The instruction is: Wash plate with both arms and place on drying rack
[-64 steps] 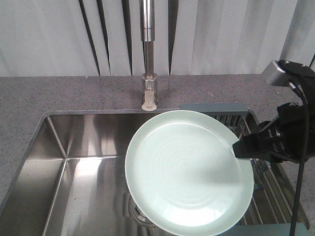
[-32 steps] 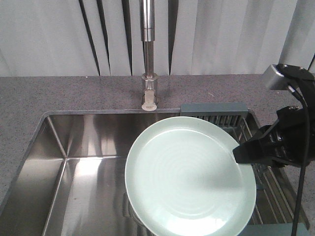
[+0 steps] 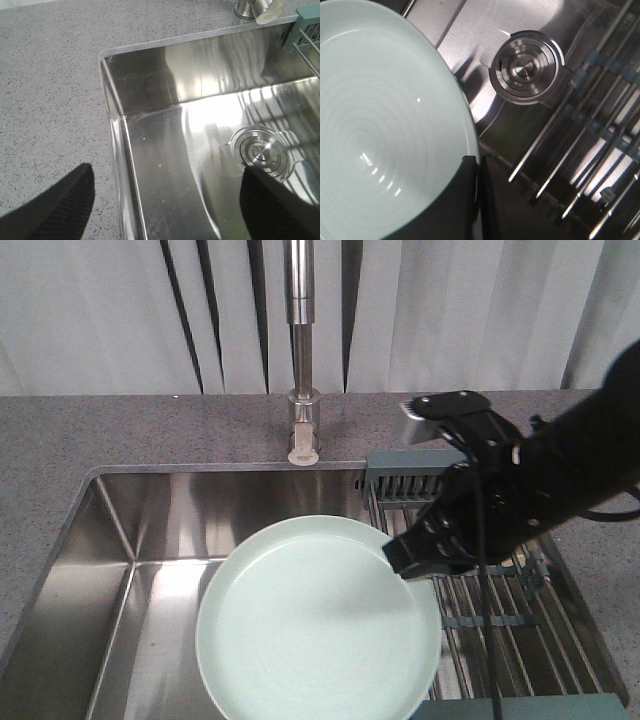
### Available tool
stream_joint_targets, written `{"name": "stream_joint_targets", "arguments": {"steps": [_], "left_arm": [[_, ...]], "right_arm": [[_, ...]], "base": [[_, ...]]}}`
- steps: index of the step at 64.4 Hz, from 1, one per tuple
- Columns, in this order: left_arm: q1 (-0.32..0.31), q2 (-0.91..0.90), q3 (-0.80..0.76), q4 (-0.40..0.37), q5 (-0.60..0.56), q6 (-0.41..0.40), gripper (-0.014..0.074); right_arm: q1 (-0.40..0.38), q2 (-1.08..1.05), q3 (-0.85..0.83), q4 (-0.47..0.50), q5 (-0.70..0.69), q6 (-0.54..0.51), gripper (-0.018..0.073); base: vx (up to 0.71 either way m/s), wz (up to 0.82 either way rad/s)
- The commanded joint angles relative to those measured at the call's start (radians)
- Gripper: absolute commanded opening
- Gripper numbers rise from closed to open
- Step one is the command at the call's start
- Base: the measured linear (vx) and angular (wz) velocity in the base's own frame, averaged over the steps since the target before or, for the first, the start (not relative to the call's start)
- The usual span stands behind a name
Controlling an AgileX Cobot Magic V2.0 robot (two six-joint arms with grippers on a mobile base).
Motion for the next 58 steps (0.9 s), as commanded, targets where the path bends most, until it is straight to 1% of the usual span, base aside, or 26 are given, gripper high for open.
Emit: {"name": "stream_joint_targets", "arguments": {"steps": [1, 10, 21, 32, 42, 49, 58], "left_arm": [[-0.003, -0.001, -0.025, -0.003, -0.07, -0.013, 0.0551], [-0.003, -0.001, -0.025, -0.003, -0.07, -0.013, 0.0551], [-0.003, -0.001, -0.025, -0.003, -0.07, -0.013, 0.0551], [-0.003, -0.001, -0.025, -0.003, -0.07, -0.013, 0.0551], [-0.003, -0.001, -0.025, -0.003, -0.07, -0.013, 0.0551], [-0.003, -0.001, -0.025, -0.003, -0.07, -0.013, 0.0551], [-0.003, -0.001, -0.025, -0.003, -0.07, -0.013, 0.0551]], "right_arm": [[0.028, 0.059, -0.112, 0.018, -0.033, 0.008, -0.0004], [0.047, 0.18, -0.256, 0.017, -0.014, 0.008, -0.0004], [0.047, 0.313, -0.433, 0.015, 0.037, 0.008, -0.0004], [0.038, 0.403, -0.57, -0.057, 0.071, 0.039, -0.0004], [-0.018, 0.441, -0.625, -0.051, 0.092, 0.039, -0.0004], [-0.065, 0.446, -0.63, -0.051, 0.1, 0.039, -0.0004], [-0.113, 0.446, -0.63, -0.052, 0.155, 0.042, -0.0004]], "base": [[0.0, 0.0], [0.0, 0.0], [0.0, 0.0], [0.0, 0.0], [0.0, 0.0], [0.0, 0.0], [0.0, 0.0]]}}
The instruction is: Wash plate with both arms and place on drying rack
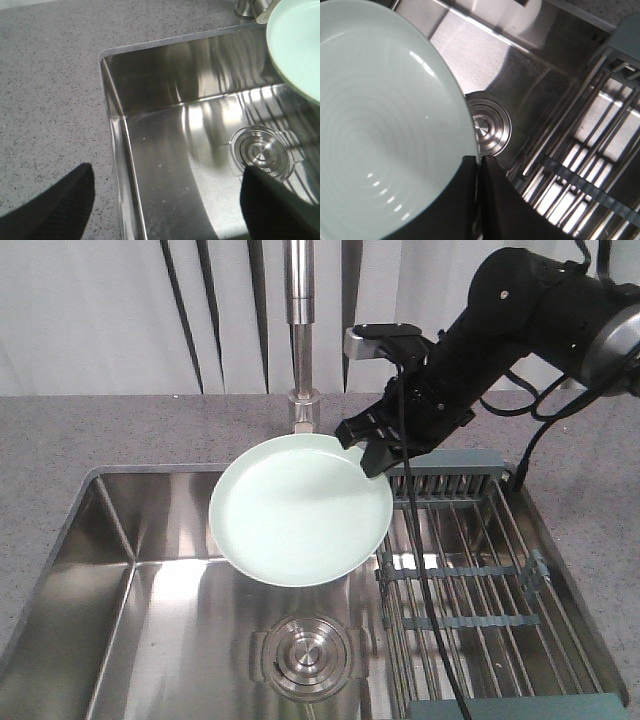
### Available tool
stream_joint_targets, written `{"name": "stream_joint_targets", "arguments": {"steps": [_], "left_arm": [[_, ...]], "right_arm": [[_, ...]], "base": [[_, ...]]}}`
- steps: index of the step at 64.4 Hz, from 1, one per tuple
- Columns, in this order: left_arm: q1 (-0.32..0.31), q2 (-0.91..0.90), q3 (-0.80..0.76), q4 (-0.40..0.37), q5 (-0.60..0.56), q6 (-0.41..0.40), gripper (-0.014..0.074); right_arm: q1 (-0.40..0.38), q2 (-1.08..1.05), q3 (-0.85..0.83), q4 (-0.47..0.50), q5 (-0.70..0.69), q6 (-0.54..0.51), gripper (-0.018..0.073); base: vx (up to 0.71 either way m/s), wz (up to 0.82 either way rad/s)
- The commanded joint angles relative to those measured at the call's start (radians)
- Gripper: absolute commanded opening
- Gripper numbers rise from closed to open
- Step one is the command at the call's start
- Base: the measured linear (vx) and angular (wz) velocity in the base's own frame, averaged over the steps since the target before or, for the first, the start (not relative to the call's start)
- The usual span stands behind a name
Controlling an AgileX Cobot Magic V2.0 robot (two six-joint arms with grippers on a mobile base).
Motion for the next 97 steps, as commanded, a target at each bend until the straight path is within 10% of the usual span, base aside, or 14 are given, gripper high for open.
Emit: {"name": "stream_joint_targets", "arguments": {"steps": [1, 24, 44, 62, 97], "left_arm": [[-0.003, -0.001, -0.025, -0.003, -0.07, -0.013, 0.0551], [-0.003, -0.001, -0.025, -0.002, -0.07, -0.013, 0.0551], [-0.003, -0.001, -0.025, -0.002, -0.07, -0.013, 0.0551], [-0.003, -0.001, -0.025, -0.002, -0.07, -0.013, 0.0551], [-0.003, -0.001, -0.025, -0.003, -0.07, -0.013, 0.0551]], "right_arm": [[-0.035, -0.05, -0.035, 0.02, 0.024, 0.001, -0.0004], [-0.05, -0.154, 0.012, -0.009, 0.045, 0.029, -0.0003], [0.001, -0.525, 0.585, 0.042, -0.185, 0.013, -0.0003], [0.15, -0.465, 0.577, 0.065, -0.299, 0.055, -0.0003], [0.127, -0.196, 0.216, 0.037, -0.224, 0.072, -0.0003]], "base": [[0.0, 0.0], [0.0, 0.0], [0.0, 0.0], [0.0, 0.0], [0.0, 0.0]]}}
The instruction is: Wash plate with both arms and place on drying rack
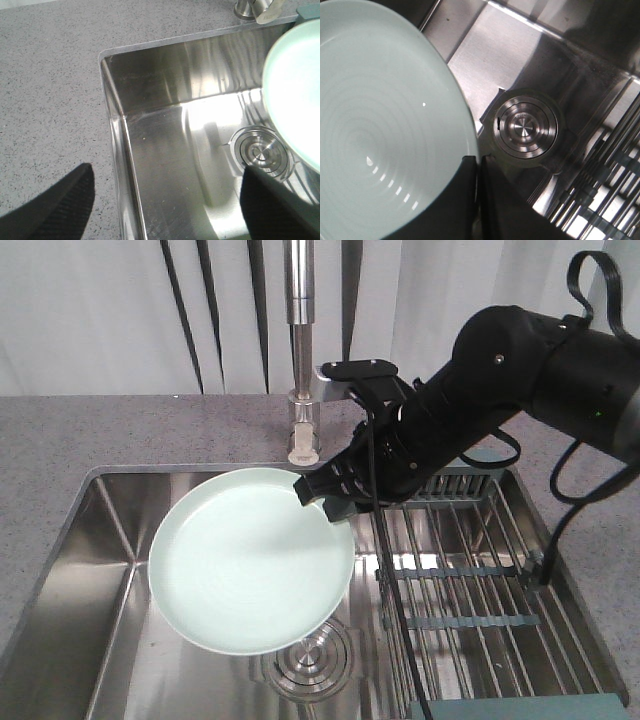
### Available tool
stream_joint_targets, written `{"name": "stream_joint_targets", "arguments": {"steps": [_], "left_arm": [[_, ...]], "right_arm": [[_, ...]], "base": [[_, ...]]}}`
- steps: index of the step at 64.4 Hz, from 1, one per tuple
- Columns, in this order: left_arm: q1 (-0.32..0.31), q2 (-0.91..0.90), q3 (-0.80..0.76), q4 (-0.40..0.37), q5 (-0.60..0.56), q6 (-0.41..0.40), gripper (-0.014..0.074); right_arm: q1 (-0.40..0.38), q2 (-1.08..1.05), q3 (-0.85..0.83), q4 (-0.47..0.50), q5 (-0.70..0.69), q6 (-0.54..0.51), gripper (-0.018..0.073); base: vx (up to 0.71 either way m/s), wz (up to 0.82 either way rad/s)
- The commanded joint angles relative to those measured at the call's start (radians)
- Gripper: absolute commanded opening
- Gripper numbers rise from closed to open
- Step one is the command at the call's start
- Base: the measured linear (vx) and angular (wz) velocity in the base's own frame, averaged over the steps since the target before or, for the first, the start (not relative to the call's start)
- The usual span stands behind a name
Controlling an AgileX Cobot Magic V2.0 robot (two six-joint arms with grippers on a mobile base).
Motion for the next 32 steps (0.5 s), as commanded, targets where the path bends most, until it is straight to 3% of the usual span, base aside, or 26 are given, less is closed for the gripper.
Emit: {"name": "stream_joint_targets", "arguments": {"steps": [1, 32], "left_arm": [[-0.003, -0.001, -0.025, -0.003, -0.07, -0.013, 0.0551], [-0.003, -0.001, -0.025, -0.003, -0.07, -0.013, 0.0551]], "right_arm": [[-0.033, -0.001, -0.099, 0.014, 0.005, 0.003, -0.0003], [-0.259, 0.035, -0.18, 0.011, 0.096, -0.05, -0.0003]], "base": [[0.0, 0.0], [0.0, 0.0]]}}
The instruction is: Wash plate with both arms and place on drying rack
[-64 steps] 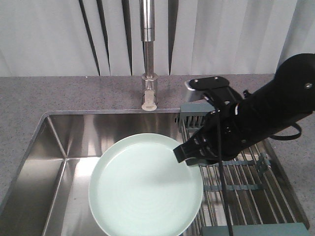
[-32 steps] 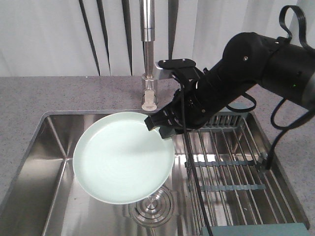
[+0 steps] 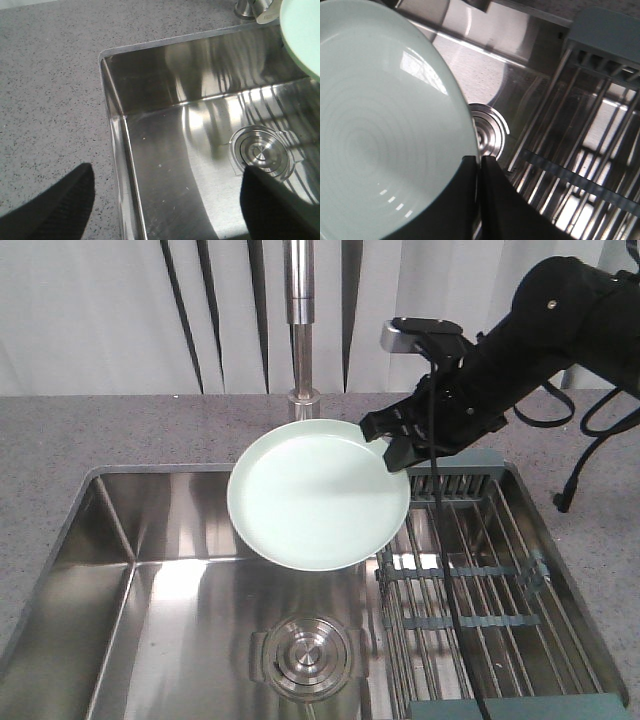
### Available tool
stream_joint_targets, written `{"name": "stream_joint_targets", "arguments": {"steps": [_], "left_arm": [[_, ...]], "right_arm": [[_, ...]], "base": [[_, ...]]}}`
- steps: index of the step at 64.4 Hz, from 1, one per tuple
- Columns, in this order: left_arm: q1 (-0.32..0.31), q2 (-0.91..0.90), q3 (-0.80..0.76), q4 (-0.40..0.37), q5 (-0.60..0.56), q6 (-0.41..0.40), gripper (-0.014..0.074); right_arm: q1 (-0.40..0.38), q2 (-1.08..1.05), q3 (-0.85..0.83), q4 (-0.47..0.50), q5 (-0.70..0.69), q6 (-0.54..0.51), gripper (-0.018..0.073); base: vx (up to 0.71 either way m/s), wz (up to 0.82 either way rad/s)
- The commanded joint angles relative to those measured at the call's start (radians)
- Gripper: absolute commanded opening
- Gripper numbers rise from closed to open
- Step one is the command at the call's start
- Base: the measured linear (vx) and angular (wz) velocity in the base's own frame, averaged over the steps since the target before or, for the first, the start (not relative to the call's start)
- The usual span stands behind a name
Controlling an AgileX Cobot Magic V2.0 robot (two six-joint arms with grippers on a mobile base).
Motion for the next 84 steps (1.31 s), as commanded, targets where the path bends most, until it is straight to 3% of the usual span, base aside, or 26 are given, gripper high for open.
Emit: {"name": "stream_joint_targets", "arguments": {"steps": [1, 16, 46, 63, 84], "left_arm": [[-0.003, -0.001, -0.025, -0.003, -0.07, -0.013, 0.0551], [-0.003, -0.001, -0.025, -0.003, -0.07, -0.013, 0.0551], [-0.003, -0.001, -0.025, -0.003, -0.07, -0.013, 0.0551], [-0.003, -0.001, -0.025, -0.003, -0.07, -0.013, 0.0551], [-0.003, -0.001, -0.025, -0.003, -0.07, -0.013, 0.0551]], "right_arm": [[-0.048, -0.047, -0.032, 0.017, 0.005, -0.018, -0.0003], [-0.087, -0.073, -0.001, -0.003, 0.031, -0.025, -0.0002], [-0.094, -0.277, 0.277, 0.033, -0.041, -0.053, -0.0001], [-0.023, -0.382, 0.408, 0.035, -0.07, -0.042, -0.0001], [0.138, -0.375, 0.435, 0.05, -0.176, 0.01, -0.0001]], "base": [[0.0, 0.0], [0.0, 0.0], [0.0, 0.0], [0.0, 0.0], [0.0, 0.0]]}}
